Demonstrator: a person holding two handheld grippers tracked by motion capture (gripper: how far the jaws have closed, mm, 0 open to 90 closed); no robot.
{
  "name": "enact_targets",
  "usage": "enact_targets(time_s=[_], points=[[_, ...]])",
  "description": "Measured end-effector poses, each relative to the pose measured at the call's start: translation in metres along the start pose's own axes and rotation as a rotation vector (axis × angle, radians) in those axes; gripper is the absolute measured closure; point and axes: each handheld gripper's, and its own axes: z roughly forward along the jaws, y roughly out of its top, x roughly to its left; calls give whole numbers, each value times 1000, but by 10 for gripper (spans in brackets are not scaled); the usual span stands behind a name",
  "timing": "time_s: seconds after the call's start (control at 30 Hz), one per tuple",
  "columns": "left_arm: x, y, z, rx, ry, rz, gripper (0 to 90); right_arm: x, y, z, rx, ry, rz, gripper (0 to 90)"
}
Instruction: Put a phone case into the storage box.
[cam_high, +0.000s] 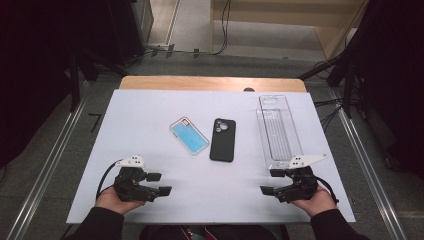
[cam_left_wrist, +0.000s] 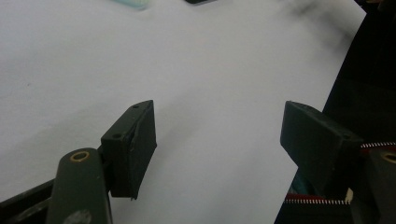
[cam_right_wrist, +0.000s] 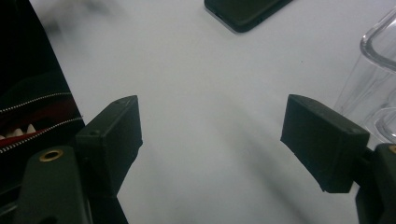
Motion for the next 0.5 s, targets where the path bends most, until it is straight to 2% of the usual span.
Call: enact_targets(time_s=[0.3, 0.5], points=[[2, 2, 1, -3, 0, -7, 272, -1, 1, 2, 7, -5, -3, 185], [5, 6, 5, -1, -12, -15, 273, -7, 2, 6, 15, 16, 5, 185]])
